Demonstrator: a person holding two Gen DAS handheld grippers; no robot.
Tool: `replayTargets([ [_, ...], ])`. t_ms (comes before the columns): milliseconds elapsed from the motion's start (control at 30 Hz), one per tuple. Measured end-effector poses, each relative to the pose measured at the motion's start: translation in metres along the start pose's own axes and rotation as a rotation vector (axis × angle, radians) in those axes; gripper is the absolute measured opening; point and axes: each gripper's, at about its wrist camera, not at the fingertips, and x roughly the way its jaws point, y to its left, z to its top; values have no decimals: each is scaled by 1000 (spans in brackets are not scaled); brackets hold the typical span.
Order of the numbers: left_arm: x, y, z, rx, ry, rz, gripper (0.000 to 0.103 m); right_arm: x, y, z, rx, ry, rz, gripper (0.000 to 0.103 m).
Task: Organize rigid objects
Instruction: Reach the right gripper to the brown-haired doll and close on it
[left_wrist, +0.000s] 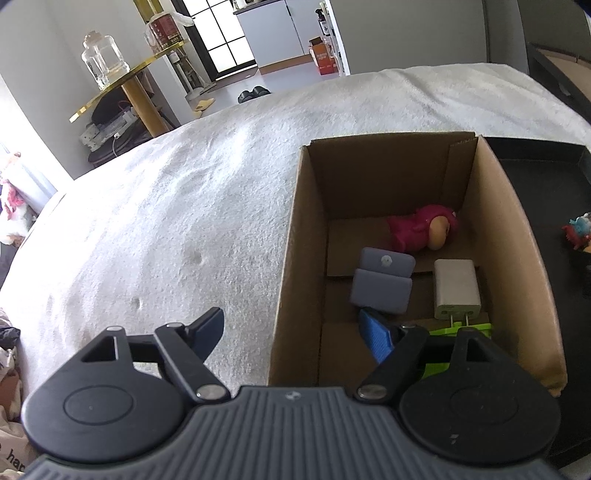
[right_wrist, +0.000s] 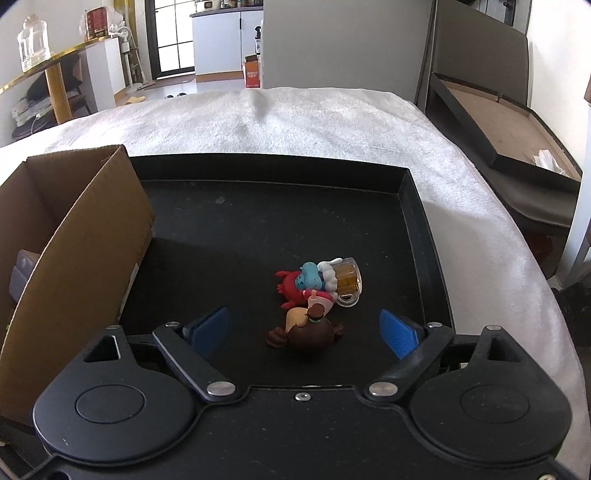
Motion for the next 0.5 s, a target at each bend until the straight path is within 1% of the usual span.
replayTargets([
  [67, 1, -3, 0, 10, 3, 13, 79, 3, 0, 0, -4, 4, -3, 92],
  [200, 2, -7, 1, 26, 11, 27, 79, 7, 2, -2, -21, 16, -10, 92],
  [267, 1, -9, 1, 33, 14, 33, 79, 9, 3, -3, -32, 19, 2, 91],
  [300, 1, -10, 2, 35, 14, 35, 79, 10, 3, -3, -45, 21, 4, 88],
  [333, 1, -10, 2, 36, 14, 34, 79, 10, 4, -4, -58, 20, 11, 74],
  [367, 0, -10, 2, 36, 14, 33, 79, 10, 3, -4, -65, 21, 19, 49],
  [400, -1, -11, 2, 36, 13, 33, 79, 11, 1, -4, -64, 34, 29, 43],
  [500, -3, -11, 1, 34, 11, 32, 79, 8, -6, -4, -41, 35, 56, 43],
])
